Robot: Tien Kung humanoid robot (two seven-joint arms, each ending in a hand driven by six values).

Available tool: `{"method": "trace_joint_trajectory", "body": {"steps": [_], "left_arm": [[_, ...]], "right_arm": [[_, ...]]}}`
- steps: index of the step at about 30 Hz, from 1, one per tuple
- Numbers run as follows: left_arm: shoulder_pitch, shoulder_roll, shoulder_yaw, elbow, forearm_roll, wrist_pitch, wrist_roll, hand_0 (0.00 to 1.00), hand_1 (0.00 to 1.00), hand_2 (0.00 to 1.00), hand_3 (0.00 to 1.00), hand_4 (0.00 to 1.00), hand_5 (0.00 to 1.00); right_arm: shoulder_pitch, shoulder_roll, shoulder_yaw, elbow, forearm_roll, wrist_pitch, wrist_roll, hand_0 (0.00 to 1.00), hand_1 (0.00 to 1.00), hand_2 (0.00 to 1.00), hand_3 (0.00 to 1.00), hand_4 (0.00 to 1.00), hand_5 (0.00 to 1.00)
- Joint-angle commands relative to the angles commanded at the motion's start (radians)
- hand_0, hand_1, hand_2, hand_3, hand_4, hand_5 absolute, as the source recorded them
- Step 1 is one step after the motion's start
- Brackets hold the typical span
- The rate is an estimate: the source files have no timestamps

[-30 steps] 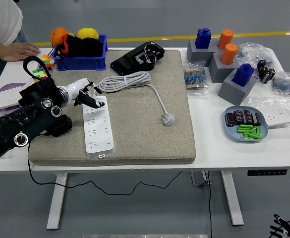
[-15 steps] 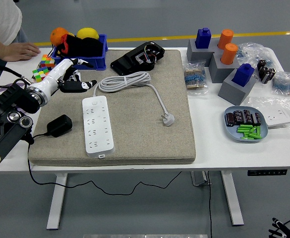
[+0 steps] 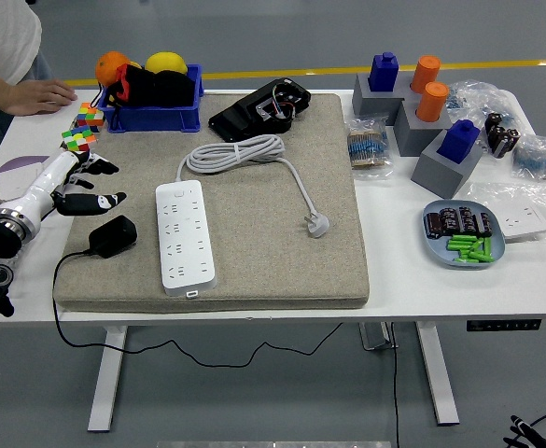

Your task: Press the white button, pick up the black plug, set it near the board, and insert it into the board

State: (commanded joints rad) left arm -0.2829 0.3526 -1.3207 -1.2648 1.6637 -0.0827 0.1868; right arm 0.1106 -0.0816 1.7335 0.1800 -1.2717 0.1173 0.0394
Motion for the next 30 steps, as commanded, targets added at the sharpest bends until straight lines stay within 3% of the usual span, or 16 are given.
{"method": "trace_joint_trajectory", "body": {"steps": [1, 2, 30], "left_arm": [[0.006, -0.002, -0.004, 0.002, 0.004, -0.005, 0.0, 0.817, 0.88, 0.791, 0.544, 0.933, 0.119], [0.01, -0.004, -0.005, 0.004, 0.006, -0.009, 0.0, 0.847, 0.902, 0.848, 0.537, 0.994, 0.002], [0.02, -0.005, 0.023, 0.07, 0.001, -0.06, 0.031, 0.848, 0.893, 0.814, 0.525, 0.995, 0.002]], "right_arm": [[0.0, -0.001, -0.001, 0.0, 0.001, 0.0, 0.001, 0.725, 0.609, 0.556, 0.663, 0.738, 0.498], [-0.001, -0.001, -0.003, 0.0, 0.002, 0.0, 0.001, 0.725, 0.609, 0.556, 0.664, 0.738, 0.498], [0.004, -0.005, -0.02, 0.0, 0.015, 0.001, 0.006, 0.725, 0.61, 0.556, 0.664, 0.738, 0.498]]}}
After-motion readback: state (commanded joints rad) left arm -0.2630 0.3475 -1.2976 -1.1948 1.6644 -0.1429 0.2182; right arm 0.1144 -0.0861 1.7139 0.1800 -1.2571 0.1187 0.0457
